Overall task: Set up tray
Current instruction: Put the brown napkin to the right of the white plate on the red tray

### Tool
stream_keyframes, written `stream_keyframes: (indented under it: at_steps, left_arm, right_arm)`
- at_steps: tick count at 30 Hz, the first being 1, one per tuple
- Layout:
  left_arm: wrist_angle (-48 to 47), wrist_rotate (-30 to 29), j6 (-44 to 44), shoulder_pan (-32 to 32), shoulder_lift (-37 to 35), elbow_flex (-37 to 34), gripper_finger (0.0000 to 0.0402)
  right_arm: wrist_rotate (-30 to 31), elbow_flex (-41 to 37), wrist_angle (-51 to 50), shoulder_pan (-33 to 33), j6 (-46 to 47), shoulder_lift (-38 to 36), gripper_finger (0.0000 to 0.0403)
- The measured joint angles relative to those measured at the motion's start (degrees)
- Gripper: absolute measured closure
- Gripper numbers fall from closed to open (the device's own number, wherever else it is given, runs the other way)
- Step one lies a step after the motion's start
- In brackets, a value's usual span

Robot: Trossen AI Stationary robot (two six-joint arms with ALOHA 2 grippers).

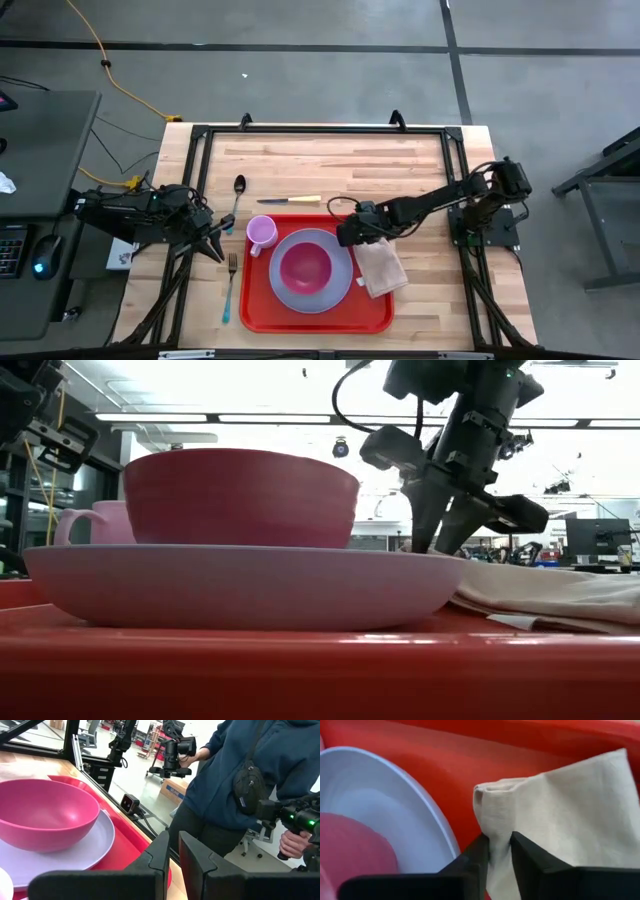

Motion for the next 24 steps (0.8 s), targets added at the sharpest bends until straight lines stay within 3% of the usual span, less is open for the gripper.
stream_keyframes:
  at_steps: [10, 24]
  left_arm:
    - [0.0, 0.1, 0.0, 0.0, 0.0, 0.0, 0.0328]
    - [0.0, 0.1, 0.0, 0.0, 0.0, 0.0, 0.0328]
  right_arm:
    - [-5.7, 0.0, 0.6, -2.9, -3.4, -0.2, 0.0289]
    - [-11.2, 0.0, -5.0, -5.2, -10.6, -5.2, 0.0311]
